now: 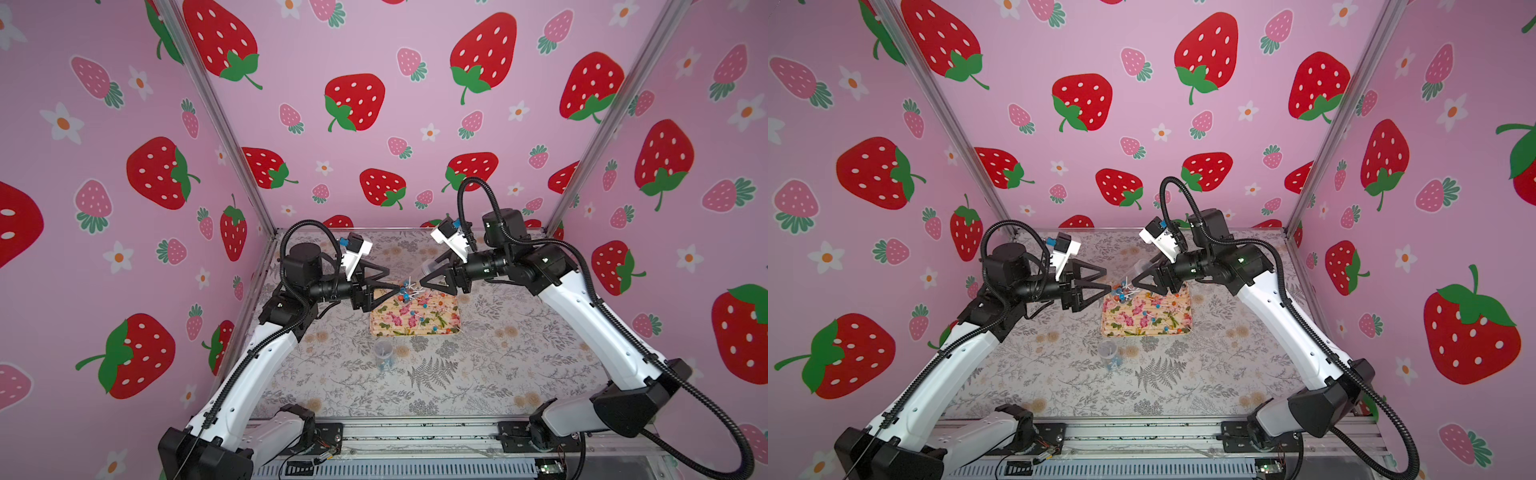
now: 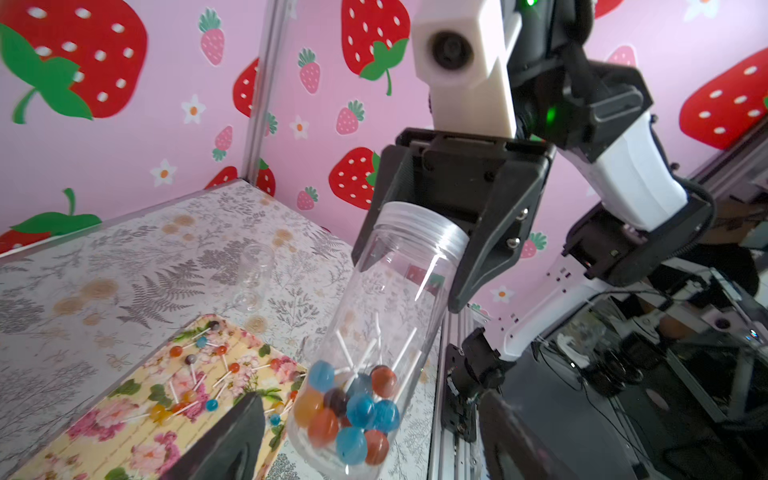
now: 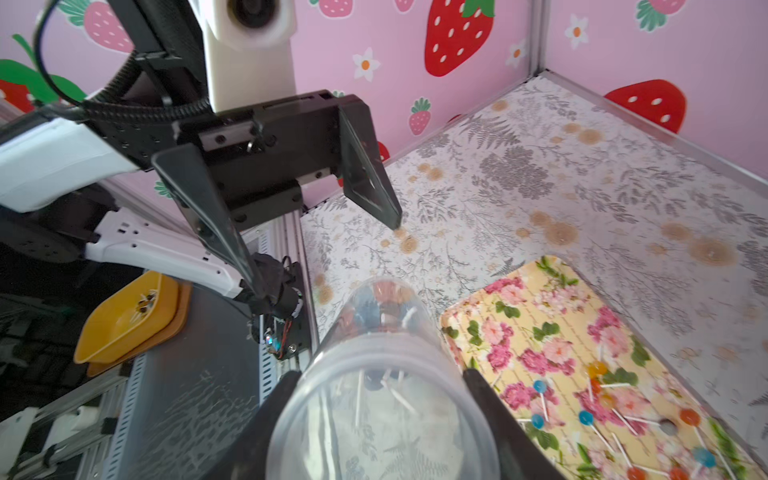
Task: Pour the candies out of the jar
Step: Pick up the jar from the center of the board.
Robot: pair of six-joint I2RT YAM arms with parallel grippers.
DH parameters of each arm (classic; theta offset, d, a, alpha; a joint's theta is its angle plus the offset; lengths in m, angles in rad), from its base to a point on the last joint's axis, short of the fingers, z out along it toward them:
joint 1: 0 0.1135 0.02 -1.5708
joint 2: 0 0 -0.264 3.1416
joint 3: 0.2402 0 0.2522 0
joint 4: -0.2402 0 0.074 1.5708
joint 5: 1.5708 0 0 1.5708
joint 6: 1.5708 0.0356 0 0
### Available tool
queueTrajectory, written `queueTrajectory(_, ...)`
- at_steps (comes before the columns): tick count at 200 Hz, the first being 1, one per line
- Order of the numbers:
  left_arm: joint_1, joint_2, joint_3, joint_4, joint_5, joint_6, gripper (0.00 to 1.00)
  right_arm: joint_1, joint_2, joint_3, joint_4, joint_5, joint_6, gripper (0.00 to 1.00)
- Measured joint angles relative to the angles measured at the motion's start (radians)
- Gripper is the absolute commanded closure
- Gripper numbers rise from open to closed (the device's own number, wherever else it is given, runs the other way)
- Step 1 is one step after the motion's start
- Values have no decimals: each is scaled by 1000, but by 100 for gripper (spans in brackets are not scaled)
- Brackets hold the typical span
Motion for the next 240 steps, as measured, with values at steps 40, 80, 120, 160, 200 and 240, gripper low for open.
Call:
queueTrajectory(40, -67, 78, 47, -53, 53, 71, 22, -1, 11, 25, -27, -109, -11, 54)
queueTrajectory(80, -123, 112, 97, -105, 88, 134, 29, -1, 11, 49, -39, -143, -18, 54)
queueTrajectory(120, -147, 115, 109, -134, 92, 178, 43, -1, 10, 49, -53, -164, -18, 54)
queueTrajectory(160, -158, 116, 111, -153, 88, 206, 56, -1, 10, 49, -71, -172, -15, 54)
queueTrajectory(200, -166, 116, 115, -165, 76, 214, 61, -1, 10, 49, -77, -172, -15, 54)
queueTrajectory(240, -180, 126, 124, -172, 60, 221, 50, -1, 10, 53, -89, -174, -18, 55)
